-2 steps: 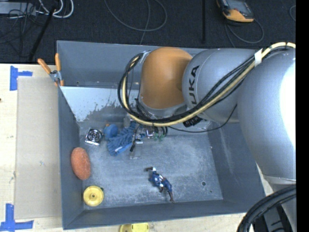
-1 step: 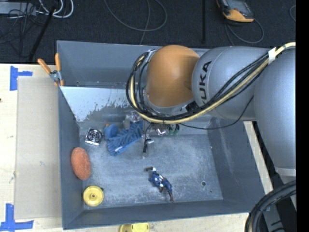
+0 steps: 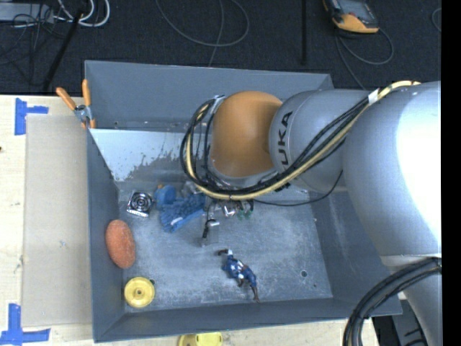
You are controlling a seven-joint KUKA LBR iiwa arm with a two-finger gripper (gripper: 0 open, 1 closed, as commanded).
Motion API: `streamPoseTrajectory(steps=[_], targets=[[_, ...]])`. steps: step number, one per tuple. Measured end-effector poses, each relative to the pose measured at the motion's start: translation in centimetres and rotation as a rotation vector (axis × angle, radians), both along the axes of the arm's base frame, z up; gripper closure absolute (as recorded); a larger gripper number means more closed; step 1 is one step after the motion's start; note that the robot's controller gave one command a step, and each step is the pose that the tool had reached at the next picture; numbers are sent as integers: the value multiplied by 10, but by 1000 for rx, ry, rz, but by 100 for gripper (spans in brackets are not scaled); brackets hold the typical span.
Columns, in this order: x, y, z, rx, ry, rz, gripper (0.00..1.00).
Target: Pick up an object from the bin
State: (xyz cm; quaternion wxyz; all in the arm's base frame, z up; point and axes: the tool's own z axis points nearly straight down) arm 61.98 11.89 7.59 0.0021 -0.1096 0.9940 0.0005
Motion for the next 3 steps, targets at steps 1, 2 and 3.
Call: streamPoseTrajectory(steps=[1, 2, 3], targets=[[4, 2, -15, 4, -6, 107, 100], [1, -1, -9, 1, -3, 182, 100], [1, -1, -5, -1, 2, 189, 100]])
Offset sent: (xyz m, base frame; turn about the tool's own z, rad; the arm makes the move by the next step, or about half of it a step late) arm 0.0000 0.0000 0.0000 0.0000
